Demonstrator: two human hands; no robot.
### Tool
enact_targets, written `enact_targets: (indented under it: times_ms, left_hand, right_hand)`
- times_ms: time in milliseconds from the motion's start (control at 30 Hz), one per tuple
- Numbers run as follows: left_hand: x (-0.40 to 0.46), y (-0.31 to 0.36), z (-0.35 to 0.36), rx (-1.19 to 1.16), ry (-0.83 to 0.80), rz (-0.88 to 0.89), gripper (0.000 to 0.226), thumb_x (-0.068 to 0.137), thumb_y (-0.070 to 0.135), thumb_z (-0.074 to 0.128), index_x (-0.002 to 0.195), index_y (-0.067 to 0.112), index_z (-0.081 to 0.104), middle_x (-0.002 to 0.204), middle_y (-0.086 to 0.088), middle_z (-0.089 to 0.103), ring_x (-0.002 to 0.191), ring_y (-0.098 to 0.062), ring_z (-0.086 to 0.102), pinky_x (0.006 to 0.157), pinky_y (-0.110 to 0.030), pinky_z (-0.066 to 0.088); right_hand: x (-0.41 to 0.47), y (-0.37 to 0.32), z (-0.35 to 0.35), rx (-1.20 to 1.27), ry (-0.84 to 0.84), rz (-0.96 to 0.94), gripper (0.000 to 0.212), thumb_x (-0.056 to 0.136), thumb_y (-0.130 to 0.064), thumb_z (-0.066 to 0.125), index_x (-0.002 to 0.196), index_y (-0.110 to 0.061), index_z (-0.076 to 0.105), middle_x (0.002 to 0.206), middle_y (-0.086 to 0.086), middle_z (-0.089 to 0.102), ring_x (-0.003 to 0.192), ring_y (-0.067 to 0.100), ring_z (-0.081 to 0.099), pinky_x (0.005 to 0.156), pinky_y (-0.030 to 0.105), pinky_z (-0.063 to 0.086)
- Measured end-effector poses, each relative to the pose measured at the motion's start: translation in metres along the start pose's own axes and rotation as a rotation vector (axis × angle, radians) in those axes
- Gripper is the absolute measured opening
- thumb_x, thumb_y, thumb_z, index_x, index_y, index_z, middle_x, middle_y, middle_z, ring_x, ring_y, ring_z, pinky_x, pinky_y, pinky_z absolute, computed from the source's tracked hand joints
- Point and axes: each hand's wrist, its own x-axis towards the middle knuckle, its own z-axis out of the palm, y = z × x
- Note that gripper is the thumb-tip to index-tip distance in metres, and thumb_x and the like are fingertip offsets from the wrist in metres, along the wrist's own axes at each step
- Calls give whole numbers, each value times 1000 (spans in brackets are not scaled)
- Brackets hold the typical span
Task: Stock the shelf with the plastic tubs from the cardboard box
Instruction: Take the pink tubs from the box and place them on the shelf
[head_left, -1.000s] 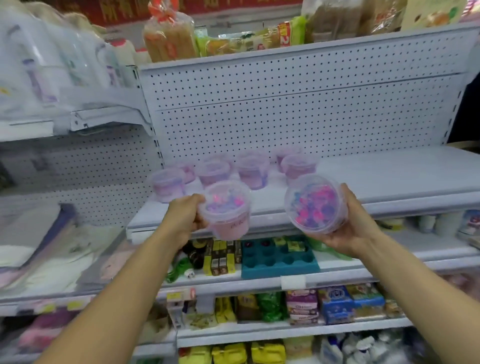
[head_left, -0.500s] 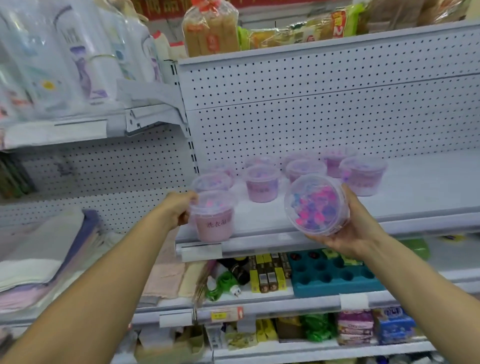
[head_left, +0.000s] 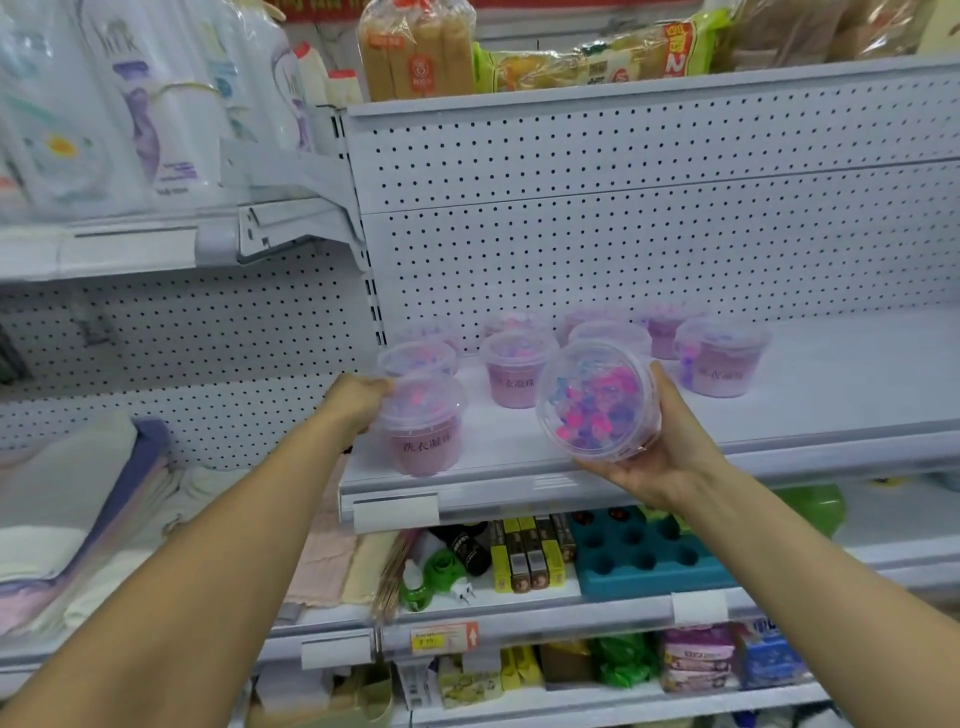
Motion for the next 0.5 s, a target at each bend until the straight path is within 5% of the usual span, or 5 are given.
enact_targets:
  times_ms: [100, 167, 267, 367, 500]
  left_hand:
    - [-29, 17, 0, 247, 335, 228, 48, 87, 46, 42, 108, 9, 63, 108, -15, 57, 100, -32, 54, 83, -39, 47]
    - [-70, 40, 9, 67, 355, 465, 34, 92, 40, 46, 111, 14, 59, 116, -7, 52, 102, -19, 53, 87, -36, 44]
    - [-128, 66, 39, -77, -7, 571, 50, 90, 56, 48, 126, 21, 50, 121, 4, 50, 95, -4, 54, 83, -28, 44]
    - [-151, 72, 67, -150, -402, 368, 95, 67, 84, 48, 141, 27, 33, 143, 5, 39, 124, -16, 46, 106, -43, 38]
    - [-154, 78, 77, -293, -532, 239, 115, 59, 77, 65, 150, 25, 19, 155, 0, 26, 134, -19, 38, 106, -44, 40]
  right_hand:
    - [-5, 2, 8, 54, -7, 7, 76, 73, -66, 65, 127, -14, 54, 124, 20, 57, 104, 38, 62, 72, 55, 57]
    - [-6, 4, 12, 108, -2, -11, 75, 73, -64, 66, 127, -14, 53, 125, 21, 55, 105, 38, 61, 73, 59, 56]
    - [-4, 7, 16, 193, -2, -68, 73, 73, -57, 71, 130, -16, 49, 128, 21, 50, 109, 39, 58, 76, 59, 55]
    - [-7, 8, 19, 194, -9, -108, 66, 75, -49, 72, 127, -14, 51, 122, 21, 54, 105, 37, 61, 79, 53, 56]
    - [-13, 9, 22, 132, -49, -128, 43, 82, -43, 68, 109, -11, 60, 111, 19, 61, 101, 33, 63, 87, 50, 53]
